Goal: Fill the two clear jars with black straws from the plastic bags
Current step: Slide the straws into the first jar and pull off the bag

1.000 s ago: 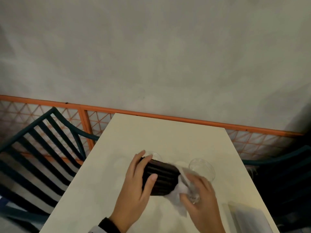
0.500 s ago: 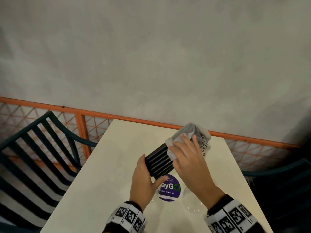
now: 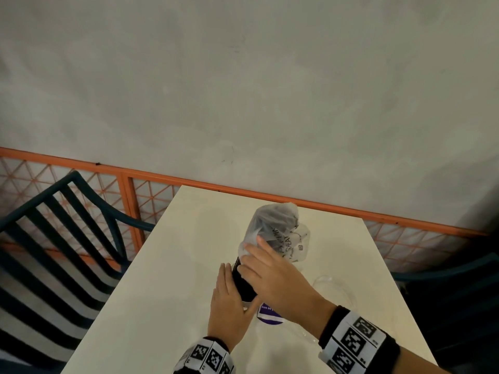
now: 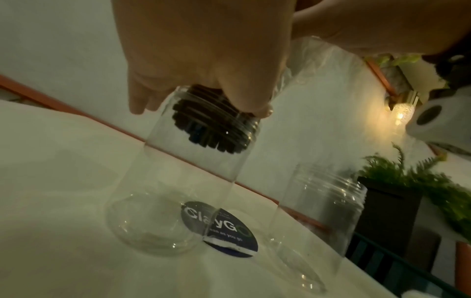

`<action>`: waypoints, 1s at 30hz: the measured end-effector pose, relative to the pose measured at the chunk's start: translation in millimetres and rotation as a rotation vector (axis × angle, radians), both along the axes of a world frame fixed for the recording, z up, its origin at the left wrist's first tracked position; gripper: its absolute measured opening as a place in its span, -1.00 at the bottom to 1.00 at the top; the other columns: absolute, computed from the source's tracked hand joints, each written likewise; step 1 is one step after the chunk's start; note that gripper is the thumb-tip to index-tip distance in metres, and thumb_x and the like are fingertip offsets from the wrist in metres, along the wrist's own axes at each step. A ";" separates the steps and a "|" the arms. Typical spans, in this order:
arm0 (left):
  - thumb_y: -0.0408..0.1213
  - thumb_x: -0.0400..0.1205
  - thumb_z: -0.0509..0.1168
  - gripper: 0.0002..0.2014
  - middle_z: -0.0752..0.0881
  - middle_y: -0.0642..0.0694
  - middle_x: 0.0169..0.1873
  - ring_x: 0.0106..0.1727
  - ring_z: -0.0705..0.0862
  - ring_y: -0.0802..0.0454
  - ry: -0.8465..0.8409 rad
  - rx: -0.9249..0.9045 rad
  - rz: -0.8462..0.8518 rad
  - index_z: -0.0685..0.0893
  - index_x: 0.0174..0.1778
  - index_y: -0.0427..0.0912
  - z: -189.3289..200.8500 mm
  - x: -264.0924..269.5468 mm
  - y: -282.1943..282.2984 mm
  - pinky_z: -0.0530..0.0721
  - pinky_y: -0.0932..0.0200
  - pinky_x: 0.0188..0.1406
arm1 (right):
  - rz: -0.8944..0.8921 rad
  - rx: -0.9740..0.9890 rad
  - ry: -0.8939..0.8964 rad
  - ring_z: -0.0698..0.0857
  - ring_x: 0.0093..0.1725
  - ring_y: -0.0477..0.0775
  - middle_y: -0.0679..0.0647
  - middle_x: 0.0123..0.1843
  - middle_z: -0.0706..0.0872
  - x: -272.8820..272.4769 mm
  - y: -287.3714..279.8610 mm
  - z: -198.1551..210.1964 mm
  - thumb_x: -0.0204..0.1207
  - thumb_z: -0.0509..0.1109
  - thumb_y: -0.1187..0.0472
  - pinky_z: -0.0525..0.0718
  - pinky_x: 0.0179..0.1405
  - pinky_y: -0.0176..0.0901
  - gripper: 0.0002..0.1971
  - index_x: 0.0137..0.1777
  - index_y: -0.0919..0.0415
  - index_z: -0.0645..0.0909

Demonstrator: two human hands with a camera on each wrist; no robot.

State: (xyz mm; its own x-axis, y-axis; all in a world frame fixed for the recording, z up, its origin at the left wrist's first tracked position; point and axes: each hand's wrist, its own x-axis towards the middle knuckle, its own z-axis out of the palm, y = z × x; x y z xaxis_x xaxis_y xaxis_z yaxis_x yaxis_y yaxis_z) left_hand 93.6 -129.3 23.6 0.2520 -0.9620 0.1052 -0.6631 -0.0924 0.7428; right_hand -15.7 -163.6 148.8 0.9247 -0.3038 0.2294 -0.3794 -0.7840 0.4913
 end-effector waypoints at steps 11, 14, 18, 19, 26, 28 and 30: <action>-0.07 0.37 0.46 -0.06 0.07 0.52 0.49 0.45 0.20 0.57 0.298 -0.189 -0.260 -0.06 0.51 0.31 2.2 63.7 18.6 0.23 0.66 0.32 | 0.016 -0.186 -0.067 -0.16 0.65 0.34 0.28 0.69 -0.17 -11.7 18.5 -62.5 0.51 0.10 0.20 -0.11 0.60 0.26 -0.70 -0.03 -0.09 0.65; -0.15 0.46 0.36 -0.44 0.33 0.45 0.38 0.36 0.42 0.40 0.175 -0.311 -0.197 0.34 0.29 0.43 17.2 64.4 17.4 0.39 0.58 0.25 | -0.036 -0.153 -0.292 0.07 0.59 0.30 0.19 0.62 0.12 -18.7 19.4 -75.2 0.47 0.13 0.33 0.00 0.58 0.25 -0.62 0.14 -0.11 0.56; -0.13 0.50 0.33 -0.73 0.52 0.34 0.20 0.06 0.61 0.34 0.095 -0.405 -0.131 0.55 0.08 0.24 32.1 62.3 13.3 0.57 0.48 0.04 | -0.292 -0.042 -0.563 0.41 0.25 0.19 0.11 0.24 0.40 -29.5 24.6 -81.7 0.25 0.42 0.09 0.21 0.42 0.09 -0.64 0.08 -0.12 0.55; -0.12 0.52 0.32 -0.78 0.59 0.29 0.13 0.03 0.63 0.33 0.112 -0.434 -0.119 0.59 0.07 0.15 35.8 61.0 12.1 0.61 0.43 0.02 | -0.357 -0.007 -0.630 0.43 0.19 0.19 0.11 0.20 0.40 -31.5 27.1 -81.0 0.27 0.37 0.05 0.27 0.34 0.08 -0.70 0.05 -0.12 0.59; -0.42 0.51 0.37 -0.59 0.63 0.55 -0.04 -0.04 0.67 0.39 0.182 -0.528 -0.055 0.53 -0.04 0.29 79.5 56.5 12.1 0.56 0.60 -0.05 | -0.503 0.234 -0.882 0.47 -0.16 0.03 0.03 -0.05 0.48 -39.1 23.9 -44.8 0.38 0.32 0.14 0.51 -0.26 -0.17 -0.69 0.14 -0.06 0.50; -0.39 0.51 0.38 -0.60 0.63 0.57 -0.06 -0.06 0.68 0.42 0.200 -0.552 -0.041 0.52 -0.04 0.30 94.0 55.2 14.7 0.56 0.62 -0.07 | -0.443 0.339 -0.994 0.55 -0.22 -0.07 0.04 -0.11 0.61 -39.1 19.2 -31.2 0.46 0.22 0.14 0.64 -0.26 -0.27 -0.71 0.18 -0.02 0.49; -0.33 0.51 0.38 -0.66 0.64 0.54 -0.07 -0.06 0.69 0.41 0.237 -0.579 -0.023 0.53 -0.03 0.27 108.0 53.9 18.7 0.57 0.61 -0.07 | -0.381 0.446 -1.075 0.51 -0.11 -0.22 0.02 -0.03 0.64 -37.4 18.5 -16.2 0.50 0.22 0.18 0.56 -0.05 -0.59 -0.69 0.25 0.01 0.49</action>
State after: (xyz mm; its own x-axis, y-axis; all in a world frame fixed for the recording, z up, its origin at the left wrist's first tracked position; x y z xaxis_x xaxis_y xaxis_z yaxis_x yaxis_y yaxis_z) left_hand 147.4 -110.6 131.6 0.3120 -0.7713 0.5547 -0.4713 0.3813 0.7953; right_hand -53.2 -145.1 132.6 0.1634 -0.7611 0.6277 -0.6684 -0.5533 -0.4970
